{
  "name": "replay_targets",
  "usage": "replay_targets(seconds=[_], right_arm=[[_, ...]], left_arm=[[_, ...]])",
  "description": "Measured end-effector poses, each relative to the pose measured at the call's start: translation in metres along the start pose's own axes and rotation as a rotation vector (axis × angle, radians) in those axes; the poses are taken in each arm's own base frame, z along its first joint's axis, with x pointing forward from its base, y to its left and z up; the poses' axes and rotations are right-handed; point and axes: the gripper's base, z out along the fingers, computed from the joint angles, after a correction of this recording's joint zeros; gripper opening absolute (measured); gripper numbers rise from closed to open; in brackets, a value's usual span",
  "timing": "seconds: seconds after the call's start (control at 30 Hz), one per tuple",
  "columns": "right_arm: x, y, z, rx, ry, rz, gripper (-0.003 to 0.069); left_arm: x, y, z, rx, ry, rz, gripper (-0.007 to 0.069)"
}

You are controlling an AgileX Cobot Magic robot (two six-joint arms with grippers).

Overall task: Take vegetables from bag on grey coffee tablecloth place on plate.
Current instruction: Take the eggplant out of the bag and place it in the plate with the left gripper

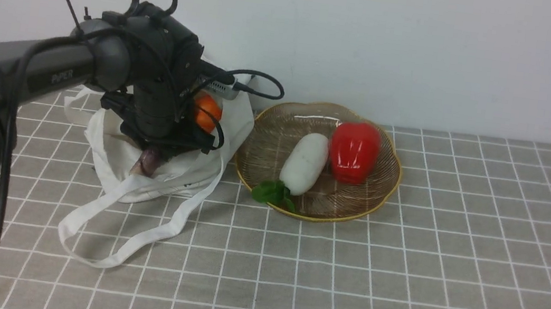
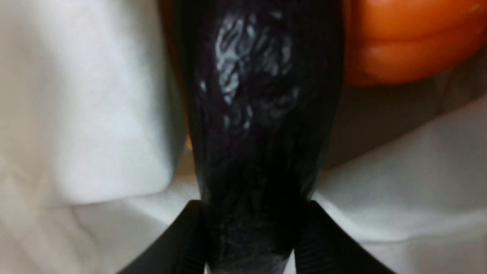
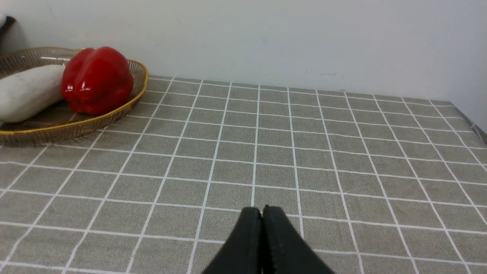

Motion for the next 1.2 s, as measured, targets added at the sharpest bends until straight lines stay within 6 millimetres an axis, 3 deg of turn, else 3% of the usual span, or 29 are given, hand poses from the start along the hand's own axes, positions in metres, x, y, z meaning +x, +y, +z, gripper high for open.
replay_targets(seconds=[0.17, 0.23, 0.27, 0.3, 0.37, 0.4, 0.5, 0.6, 0.7, 0.77, 0.87, 0.9, 1.0, 1.2], right_arm=[[0.000, 0.000, 0.000, 0.000, 0.000, 0.000, -0.0015], [0.000, 0.000, 0.000, 0.000, 0.000, 0.000, -0.0015], [0.000, 0.000, 0.000, 0.000, 0.000, 0.000, -0.0015], [0.000, 0.000, 0.000, 0.000, 0.000, 0.000, -0.0015], [0.000, 0.000, 0.000, 0.000, 0.000, 0.000, -0.0015], [0.000, 0.000, 0.000, 0.000, 0.000, 0.000, -0.0015], [0.000, 0.000, 0.000, 0.000, 0.000, 0.000, -0.0015], [0.000, 0.000, 0.000, 0.000, 0.000, 0.000, -0.0015], [0.000, 0.000, 0.000, 0.000, 0.000, 0.000, -0.0015], [0.000, 0.000, 0.000, 0.000, 0.000, 0.000, -0.0015], [0.000, 0.000, 0.000, 0.000, 0.000, 0.000, -0.0015], [0.000, 0.000, 0.000, 0.000, 0.000, 0.000, -0.0015], [0.000, 0.000, 0.000, 0.000, 0.000, 0.000, -0.0015], [0.000, 0.000, 0.000, 0.000, 0.000, 0.000, -0.0015]], left_arm=[[0.009, 0.019, -0.062, -0.026, 0.028, 0.052, 0.0271], [0.013, 0.024, -0.078, -0.031, 0.034, 0.070, 0.0271], [0.017, 0.029, -0.098, -0.033, 0.030, 0.095, 0.0271], [0.017, 0.030, -0.100, -0.033, 0.027, 0.097, 0.0271], [0.024, 0.036, -0.134, -0.001, -0.025, 0.120, 0.0271], [0.024, 0.037, -0.136, 0.004, -0.029, 0.120, 0.0271], [0.034, 0.034, -0.172, 0.139, -0.094, 0.108, 0.0271], [0.039, 0.022, -0.189, 0.312, -0.115, 0.088, 0.0271], [0.041, 0.005, -0.193, 0.427, -0.109, 0.101, 0.0271], [0.039, -0.018, -0.191, 0.504, -0.113, 0.125, 0.0271], [0.026, -0.051, -0.178, 0.548, -0.203, 0.137, 0.0271], [0.025, -0.051, -0.177, 0.549, -0.210, 0.133, 0.0271], [0.008, -0.077, -0.153, 0.565, -0.307, 0.115, 0.0271], [-0.008, -0.099, -0.102, 0.561, -0.327, 0.064, 0.0271]])
